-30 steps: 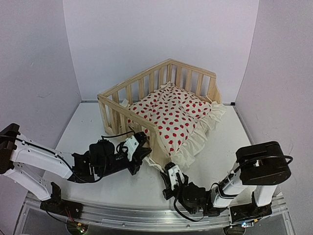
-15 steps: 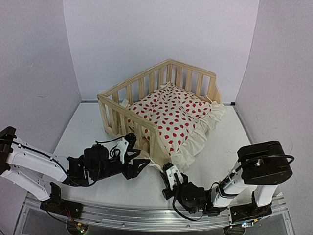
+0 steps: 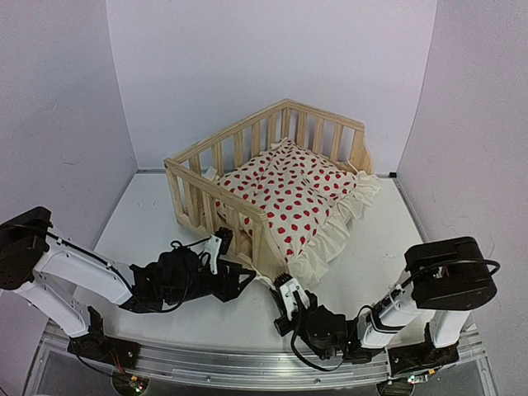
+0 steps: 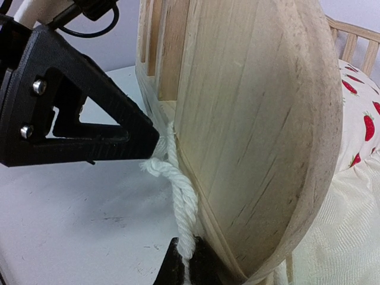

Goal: Set up the pet bed

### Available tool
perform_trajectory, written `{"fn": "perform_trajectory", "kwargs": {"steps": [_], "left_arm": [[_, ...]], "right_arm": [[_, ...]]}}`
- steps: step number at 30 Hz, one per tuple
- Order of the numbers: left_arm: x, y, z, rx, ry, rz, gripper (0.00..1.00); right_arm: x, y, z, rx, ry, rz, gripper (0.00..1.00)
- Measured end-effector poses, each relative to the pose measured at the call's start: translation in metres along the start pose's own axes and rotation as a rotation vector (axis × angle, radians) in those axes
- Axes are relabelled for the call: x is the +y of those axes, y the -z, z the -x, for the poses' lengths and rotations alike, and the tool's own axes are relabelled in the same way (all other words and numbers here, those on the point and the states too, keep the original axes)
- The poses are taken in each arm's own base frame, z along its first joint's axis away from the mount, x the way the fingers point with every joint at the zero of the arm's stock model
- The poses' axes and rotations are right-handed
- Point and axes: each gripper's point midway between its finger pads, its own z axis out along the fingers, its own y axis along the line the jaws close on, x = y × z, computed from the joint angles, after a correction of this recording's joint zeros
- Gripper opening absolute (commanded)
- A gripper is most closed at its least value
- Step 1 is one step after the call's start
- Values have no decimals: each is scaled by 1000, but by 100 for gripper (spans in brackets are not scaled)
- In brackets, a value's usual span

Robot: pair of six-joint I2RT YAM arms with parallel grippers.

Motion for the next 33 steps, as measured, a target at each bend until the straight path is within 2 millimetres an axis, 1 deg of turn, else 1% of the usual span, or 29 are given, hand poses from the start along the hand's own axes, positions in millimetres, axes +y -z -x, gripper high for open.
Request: {"fn": "perform_trajectory", "kwargs": {"steps": [3,6,7,11,12,13,14,15,16,18,21,24,26,30,33], "left_arm": [[-5,-1,7,-18,21,-39,22],[-10,-3,9,-17,31,-78,3],[-11,-4,9,-15,32,-87,0],[-15,-5,5,5,35,-115,0],[-16,-5,5,8,35,-120,4],[-16,-5,5,9,35,-122,13],[-17,-5,4,10,36,-126,27],[-17,-5,4,12,34,-130,36],[-18,-5,4,15,26,-135,42],[-21,-4,3,19,25,-152,47],[-24,-1,-2,35,15,-180,51],[-27,1,-7,55,2,-205,51],[-30,1,-10,65,-5,-225,47],[-32,-2,-21,101,-10,-244,31],[-30,-7,-30,129,-19,-244,13]], "right_arm": [[0,0,0,0,0,0,0],[0,0,0,0,1,0,0],[0,0,0,0,1,0,0],[0,0,1,-2,-1,0,0],[0,0,2,-2,-1,0,0],[-1,1,3,-4,-3,0,0],[0,1,3,-5,-3,1,0],[-1,1,3,-5,-2,1,0],[-1,1,4,-6,-2,1,0],[-1,1,4,-6,-2,1,0],[-1,1,4,-7,0,0,0],[-1,1,4,-7,1,0,0],[-1,1,4,-7,0,0,0],[-1,1,5,-8,1,1,0],[-1,1,5,-8,2,0,0]]}}
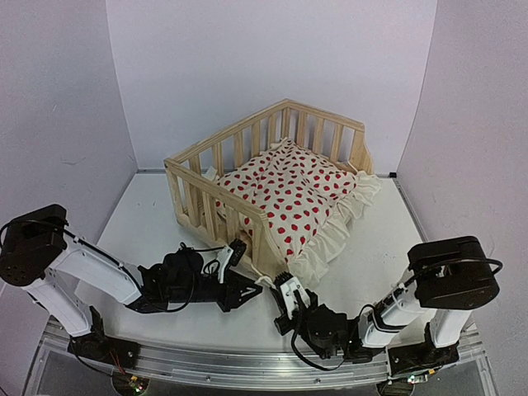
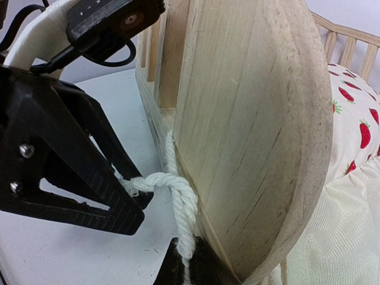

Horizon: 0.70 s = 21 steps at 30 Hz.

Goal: Set up the pet bed

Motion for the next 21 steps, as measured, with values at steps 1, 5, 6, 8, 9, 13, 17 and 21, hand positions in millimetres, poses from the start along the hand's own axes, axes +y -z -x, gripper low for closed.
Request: {"fn": "perform_trajectory", "kwargs": {"steps": [1,5,6,8,9,13,17,21], "left_arm": [[0,-1,-1,5,-5,-3,5],[-2,-1,-2,8,-15,-12,0],[-2,-1,-2,8,-17,-12,0],[-2,-1,-2,9,-16,-13,0],[-2,-1,-1,8,-16,-12,0],[-1,-1,-1,8,-16,-12,0],[-1,-1,-1,7,-15,-10,0],[-1,-2,1,5,-16,-11,0]], "right_arm": [[0,0,0,0,0,0,0],[0,0,0,10,2,4,20],[0,1,0,18,1,9,26],[4,5,0,40,-12,56,39],[5,8,1,49,-32,73,44],[5,23,2,117,-81,152,59],[1,34,1,171,-116,182,64],[3,38,-16,230,-111,201,66]]}}
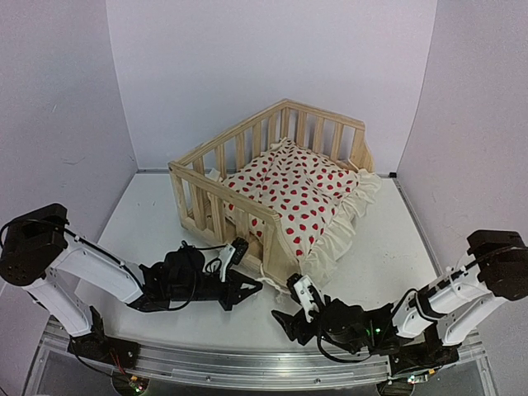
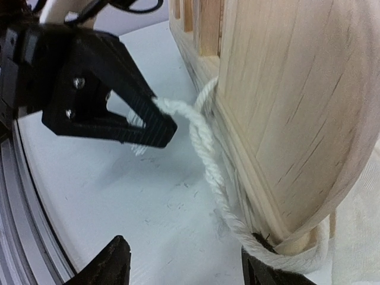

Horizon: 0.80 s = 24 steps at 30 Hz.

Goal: Set up the pet bed

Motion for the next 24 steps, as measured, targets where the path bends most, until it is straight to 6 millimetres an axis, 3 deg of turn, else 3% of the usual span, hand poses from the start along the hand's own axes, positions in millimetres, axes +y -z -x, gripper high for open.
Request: {"fn": "perform_trajectory", "kwargs": {"steps": [6,13,24], "left_arm": [[-7,-14,10,-5,-1,-30,0],[-9,-18,8,8,-1,-42,0],[-10,-18,7,13,-1,-50,0]], "right_arm": [[-5,-2,-24,81,-9,-10,69],[-27,-1,-42,110,-44,-90,78],[-32,-24,-69,19,-38,-132,84]]}}
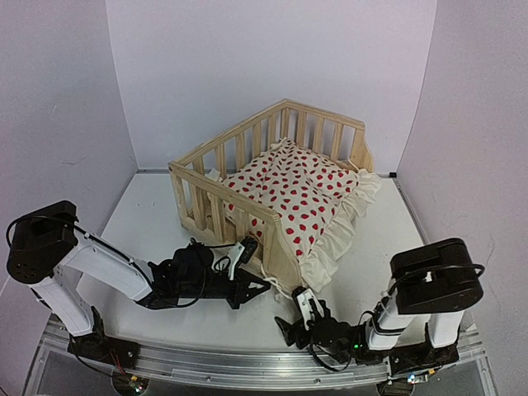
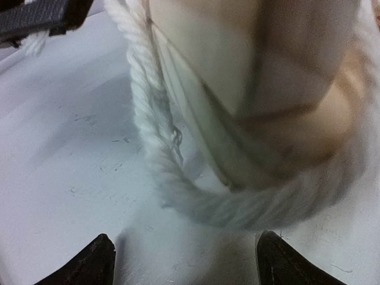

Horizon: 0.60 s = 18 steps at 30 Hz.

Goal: Set up the pet bed

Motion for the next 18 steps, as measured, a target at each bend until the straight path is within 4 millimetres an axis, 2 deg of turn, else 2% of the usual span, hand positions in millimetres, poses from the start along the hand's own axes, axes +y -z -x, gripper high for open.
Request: {"fn": "perform_trajectory", "kwargs": {"steps": [2,5,11,14,18], "left_arm": [[0,0,0,0,0,0,0],[0,0,0,0,0,0,0],[0,0,0,0,0,0,0],[0,0,0,0,0,0,0],[0,0,0,0,1,0,0]], "right_arm": [[-1,-5,-3,-20,8,-15,84],[2,-13,3,-67,-3,-42,83],[10,-21,35,-172,-50,-72,76],[10,-23,44,-199,-63,-83,74],[9,-24,49,-216,-64,-101,61]]}}
